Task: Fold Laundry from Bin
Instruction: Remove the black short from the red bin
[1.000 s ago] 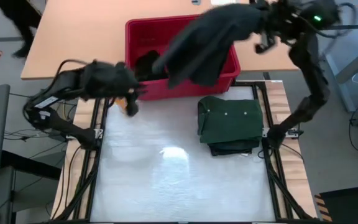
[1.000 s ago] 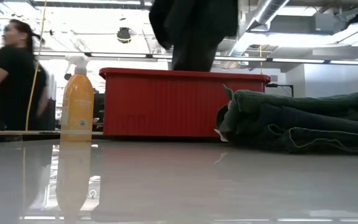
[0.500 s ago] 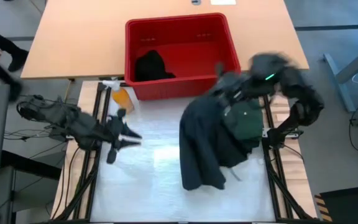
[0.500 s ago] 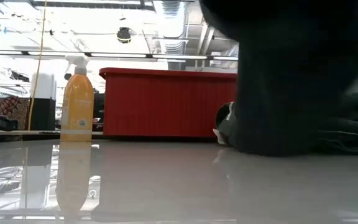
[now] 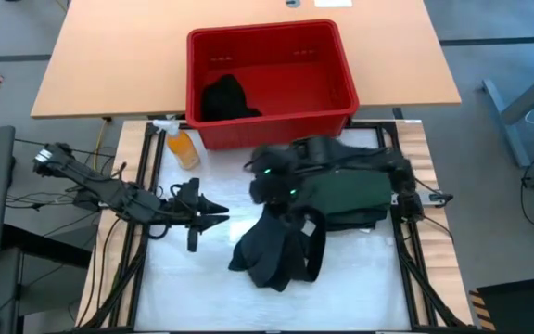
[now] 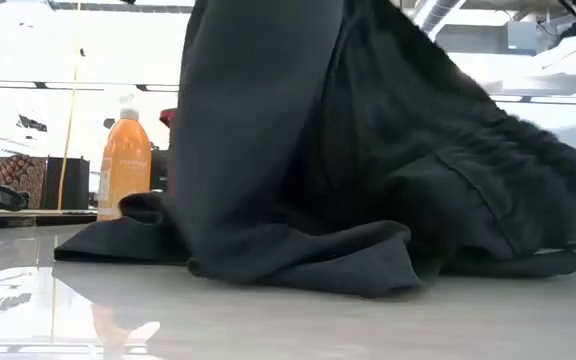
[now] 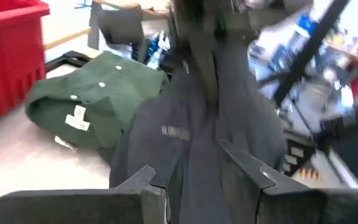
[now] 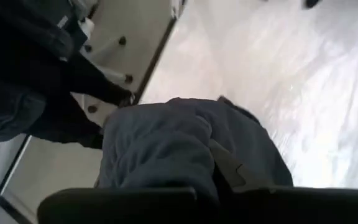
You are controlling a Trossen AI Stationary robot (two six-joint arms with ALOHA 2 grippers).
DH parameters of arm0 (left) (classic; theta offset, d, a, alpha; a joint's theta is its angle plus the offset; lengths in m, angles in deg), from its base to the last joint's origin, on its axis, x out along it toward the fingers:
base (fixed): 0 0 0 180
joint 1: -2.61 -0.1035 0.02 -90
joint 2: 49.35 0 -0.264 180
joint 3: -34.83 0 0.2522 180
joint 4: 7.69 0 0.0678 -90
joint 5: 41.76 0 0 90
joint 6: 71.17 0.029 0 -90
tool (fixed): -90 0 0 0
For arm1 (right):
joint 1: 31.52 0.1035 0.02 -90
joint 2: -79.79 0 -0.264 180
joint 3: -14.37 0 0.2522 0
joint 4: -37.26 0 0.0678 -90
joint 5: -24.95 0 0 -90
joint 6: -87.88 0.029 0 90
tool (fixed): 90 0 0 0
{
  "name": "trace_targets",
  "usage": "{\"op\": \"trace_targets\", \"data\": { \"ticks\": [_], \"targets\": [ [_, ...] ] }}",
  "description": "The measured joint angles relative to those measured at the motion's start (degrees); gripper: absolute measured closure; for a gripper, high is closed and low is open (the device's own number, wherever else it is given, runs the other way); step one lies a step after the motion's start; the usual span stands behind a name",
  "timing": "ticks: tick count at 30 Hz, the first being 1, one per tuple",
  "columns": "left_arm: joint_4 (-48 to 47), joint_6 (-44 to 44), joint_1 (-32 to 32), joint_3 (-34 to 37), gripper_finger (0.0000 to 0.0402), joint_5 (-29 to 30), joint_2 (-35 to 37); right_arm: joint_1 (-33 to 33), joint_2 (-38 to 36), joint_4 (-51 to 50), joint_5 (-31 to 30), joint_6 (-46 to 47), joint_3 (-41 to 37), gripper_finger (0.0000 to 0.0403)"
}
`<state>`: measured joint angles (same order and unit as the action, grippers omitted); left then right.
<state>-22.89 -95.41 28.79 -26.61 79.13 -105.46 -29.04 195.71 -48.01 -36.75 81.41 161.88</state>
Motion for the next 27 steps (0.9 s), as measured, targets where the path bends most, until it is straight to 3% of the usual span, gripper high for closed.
{"op": "trace_targets", "data": {
  "ticks": [7, 12, 19, 27],
  "targets": [
    [3.7, -1.8, 0.0, 1.5, 0.0281, -0.5, -6.6, -0.1, 8.1, 1.3, 0.1, 0.2, 0.0, 0.0376],
    [6.0, -7.0, 0.1, 1.5, 0.0221, -3.5, -13.3, -0.1, 9.2, 1.1, -0.4, -1.3, 0.0, 0.0376],
    [10.0, -13.1, -0.2, 1.6, 0.015, -3.5, -17.9, -0.8, 8.5, 1.3, -3.3, -2.2, 0.0, 0.0376],
    [11.1, -13.4, -3.6, 1.6, 0.0134, -3.9, -18.1, -0.9, 8.4, 2.3, -4.7, -2.3, 0.0, 0.0376]
  ]
}}
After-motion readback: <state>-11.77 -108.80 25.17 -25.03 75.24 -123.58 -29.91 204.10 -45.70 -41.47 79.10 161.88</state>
